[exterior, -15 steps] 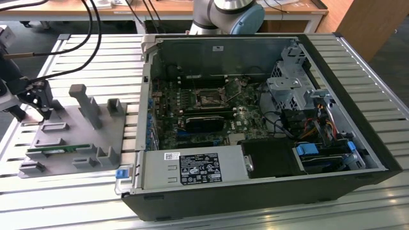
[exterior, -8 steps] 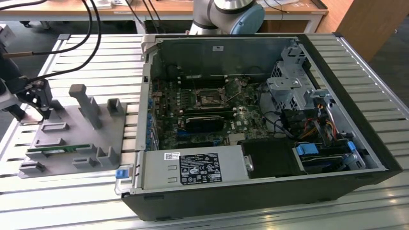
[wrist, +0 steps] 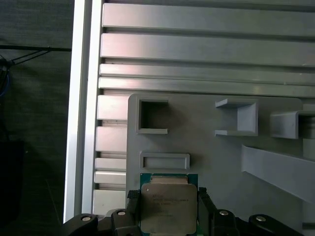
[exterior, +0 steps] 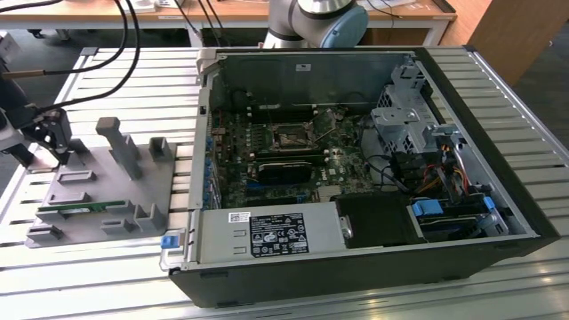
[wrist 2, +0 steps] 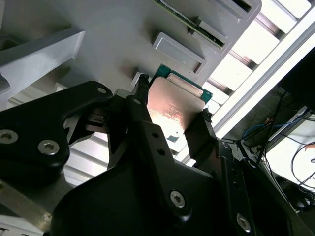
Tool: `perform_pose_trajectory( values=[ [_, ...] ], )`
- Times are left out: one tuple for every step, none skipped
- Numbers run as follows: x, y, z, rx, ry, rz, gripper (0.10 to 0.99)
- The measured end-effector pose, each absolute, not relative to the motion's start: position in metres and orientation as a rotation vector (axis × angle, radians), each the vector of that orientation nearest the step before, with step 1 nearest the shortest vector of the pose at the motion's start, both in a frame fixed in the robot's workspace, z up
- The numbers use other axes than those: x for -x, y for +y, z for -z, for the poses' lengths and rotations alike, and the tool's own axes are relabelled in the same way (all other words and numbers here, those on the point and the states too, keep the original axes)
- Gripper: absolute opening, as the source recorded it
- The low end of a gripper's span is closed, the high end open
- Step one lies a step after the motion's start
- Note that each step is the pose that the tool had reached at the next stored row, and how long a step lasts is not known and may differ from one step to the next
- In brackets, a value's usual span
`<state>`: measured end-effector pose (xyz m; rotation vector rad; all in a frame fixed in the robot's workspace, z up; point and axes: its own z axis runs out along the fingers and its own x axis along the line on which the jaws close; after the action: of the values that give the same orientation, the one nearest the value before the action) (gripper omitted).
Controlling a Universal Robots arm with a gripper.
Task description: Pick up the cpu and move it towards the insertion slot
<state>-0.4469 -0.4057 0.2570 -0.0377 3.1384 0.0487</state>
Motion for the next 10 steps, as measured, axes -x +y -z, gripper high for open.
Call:
perform_pose_trajectory(
  values=[
    [0.4470,-0.4057,-0.2574,0.038,3.138,-0.049,0.545],
    [0.4470,-0.4057,-0.2578,0.038,3.138,-0.049,0.545],
    [0.4470,-0.4057,-0.2583,0.038,3.138,-0.049,0.545],
    [0.4470,-0.4057,-0.2589,0.038,3.138,-0.049,0.545],
    [0.4470,-0.4057,-0.2594,0.038,3.138,-0.049,0.545],
    [0.4469,-0.4057,-0.2600,0.038,3.138,-0.049,0.545],
    [0.4469,-0.4057,-0.2607,0.038,3.138,-0.049,0.545],
    [0.4469,-0.4057,-0.2614,0.038,3.138,-0.049,0.545],
    [0.4469,-0.4057,-0.2621,0.038,3.139,-0.049,0.545],
    [0.4469,-0.4057,-0.2626,0.038,3.138,-0.049,0.545]
  ],
)
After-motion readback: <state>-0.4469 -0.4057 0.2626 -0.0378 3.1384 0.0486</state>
